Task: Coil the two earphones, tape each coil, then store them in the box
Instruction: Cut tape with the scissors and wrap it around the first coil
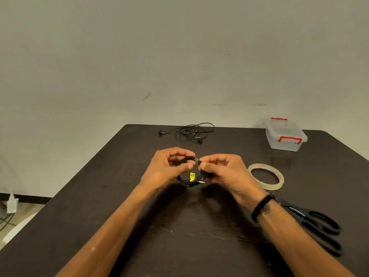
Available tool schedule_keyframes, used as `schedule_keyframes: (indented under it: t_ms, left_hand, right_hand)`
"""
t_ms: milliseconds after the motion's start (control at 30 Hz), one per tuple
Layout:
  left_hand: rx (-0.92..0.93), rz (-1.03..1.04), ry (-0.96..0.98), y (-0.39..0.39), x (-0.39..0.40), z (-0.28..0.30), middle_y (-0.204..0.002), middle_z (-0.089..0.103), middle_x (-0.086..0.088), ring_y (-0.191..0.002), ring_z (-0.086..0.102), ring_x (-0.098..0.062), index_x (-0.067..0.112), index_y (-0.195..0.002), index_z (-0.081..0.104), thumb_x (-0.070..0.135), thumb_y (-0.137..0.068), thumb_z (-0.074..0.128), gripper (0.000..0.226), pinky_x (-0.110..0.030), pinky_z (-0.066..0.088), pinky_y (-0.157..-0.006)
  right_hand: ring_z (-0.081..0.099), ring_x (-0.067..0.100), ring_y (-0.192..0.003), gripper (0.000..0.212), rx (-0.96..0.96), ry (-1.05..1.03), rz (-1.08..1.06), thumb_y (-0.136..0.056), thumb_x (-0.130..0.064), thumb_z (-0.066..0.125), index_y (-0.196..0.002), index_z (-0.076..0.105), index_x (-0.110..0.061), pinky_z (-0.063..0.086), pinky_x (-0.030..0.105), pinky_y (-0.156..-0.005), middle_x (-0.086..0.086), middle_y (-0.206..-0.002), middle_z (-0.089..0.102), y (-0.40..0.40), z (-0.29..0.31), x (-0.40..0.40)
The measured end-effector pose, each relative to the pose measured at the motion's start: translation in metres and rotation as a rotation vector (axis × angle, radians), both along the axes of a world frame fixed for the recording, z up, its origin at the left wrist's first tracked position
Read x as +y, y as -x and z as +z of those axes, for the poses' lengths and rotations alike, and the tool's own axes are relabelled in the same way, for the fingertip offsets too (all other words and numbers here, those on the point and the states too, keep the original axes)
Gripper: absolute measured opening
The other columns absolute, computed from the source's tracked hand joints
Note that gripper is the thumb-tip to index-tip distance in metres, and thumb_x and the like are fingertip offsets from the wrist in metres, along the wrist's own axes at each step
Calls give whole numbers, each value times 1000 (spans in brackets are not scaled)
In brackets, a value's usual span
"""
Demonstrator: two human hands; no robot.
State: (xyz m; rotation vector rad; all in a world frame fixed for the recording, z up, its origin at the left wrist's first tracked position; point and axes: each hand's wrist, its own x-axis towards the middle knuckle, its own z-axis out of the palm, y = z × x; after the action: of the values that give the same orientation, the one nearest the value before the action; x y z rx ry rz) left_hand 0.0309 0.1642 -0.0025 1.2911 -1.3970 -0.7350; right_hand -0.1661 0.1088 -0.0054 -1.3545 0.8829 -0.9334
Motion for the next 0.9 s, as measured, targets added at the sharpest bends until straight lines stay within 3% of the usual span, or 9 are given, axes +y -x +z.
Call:
schedule_keyframes:
  t_ms: [100,200,367,500,567,733,900]
  left_hand:
    - [-171,61,60,-1,1,1,-96,79,12,-93,73,-3,26,-104,78,19,-85,85,21,-19,55,-82]
    - [-308,114,122,-2,0,-2,-93,78,12,-89,73,-8,27,-102,79,22,-83,87,21,-27,60,-78]
    - [-653,133,234,-2,0,-5,-104,74,18,-95,66,-3,34,-113,73,23,-86,83,31,-33,57,-85]
    - [-808,95,270,-3,-1,-3,-102,76,20,-92,63,-4,39,-113,74,33,-94,75,20,-36,56,-82]
    - [-766,72,264,-4,0,-1,-101,77,19,-90,66,-2,37,-112,77,34,-94,75,19,-31,57,-81]
    - [-401,-1,59,-8,-2,0,-96,80,18,-91,71,2,29,-109,82,30,-94,76,16,-22,55,-82]
    - [2,-29,-82,-3,2,2,-90,80,-8,-75,68,-10,9,-106,81,17,-94,75,15,-21,57,-72]
  right_hand:
    - [75,22,-79,12,-17,-26,7,-89,-3,79,-100,81,-6,62,35,-74,17,-92,80,0,3,2]
    - [75,21,-79,12,-30,-59,19,-89,-2,78,-101,80,-4,61,31,-69,17,-92,80,1,4,4]
    - [75,23,-83,12,-41,-128,51,-90,-1,76,-102,80,-3,62,38,-75,15,-89,79,1,3,2]
    - [74,21,-84,12,-19,-115,52,-91,-1,75,-101,80,-4,64,41,-80,14,-88,79,0,1,2]
    - [73,20,-83,12,-5,-90,48,-91,0,75,-101,80,-3,64,41,-82,14,-87,79,0,1,2]
    - [71,17,-81,13,53,23,24,-89,0,78,-99,80,-7,62,35,-79,16,-90,76,0,1,4]
    - [70,12,-79,14,85,94,43,-88,-6,81,-98,83,-15,60,33,-80,5,-83,76,1,0,3]
